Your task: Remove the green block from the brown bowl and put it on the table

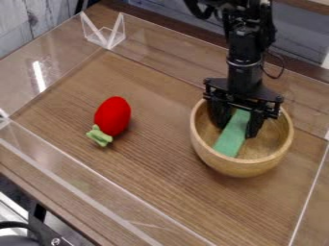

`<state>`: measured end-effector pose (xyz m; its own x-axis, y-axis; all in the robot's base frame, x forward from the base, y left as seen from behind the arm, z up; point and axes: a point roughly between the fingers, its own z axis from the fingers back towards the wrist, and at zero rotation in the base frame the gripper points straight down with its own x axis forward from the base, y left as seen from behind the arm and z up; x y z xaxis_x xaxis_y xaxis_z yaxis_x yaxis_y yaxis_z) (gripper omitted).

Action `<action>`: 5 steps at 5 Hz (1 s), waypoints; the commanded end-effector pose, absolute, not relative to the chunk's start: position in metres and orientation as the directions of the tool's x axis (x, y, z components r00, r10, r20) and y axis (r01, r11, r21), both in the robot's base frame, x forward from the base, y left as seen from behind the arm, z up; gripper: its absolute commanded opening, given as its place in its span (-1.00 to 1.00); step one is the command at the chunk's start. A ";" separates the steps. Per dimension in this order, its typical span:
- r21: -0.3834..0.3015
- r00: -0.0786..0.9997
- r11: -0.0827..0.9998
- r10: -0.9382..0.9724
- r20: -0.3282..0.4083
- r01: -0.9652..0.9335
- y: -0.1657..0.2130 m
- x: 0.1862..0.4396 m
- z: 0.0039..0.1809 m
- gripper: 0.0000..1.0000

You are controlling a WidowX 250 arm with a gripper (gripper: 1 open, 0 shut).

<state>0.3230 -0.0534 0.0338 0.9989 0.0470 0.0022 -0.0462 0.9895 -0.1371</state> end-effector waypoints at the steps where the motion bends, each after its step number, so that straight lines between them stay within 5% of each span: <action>1: -0.140 0.999 0.990 0.024 0.041 -0.018 -0.046 0.325 0.039 -1.00; 5: -0.134 0.998 0.991 0.035 0.049 -0.028 -0.024 0.328 0.051 -1.00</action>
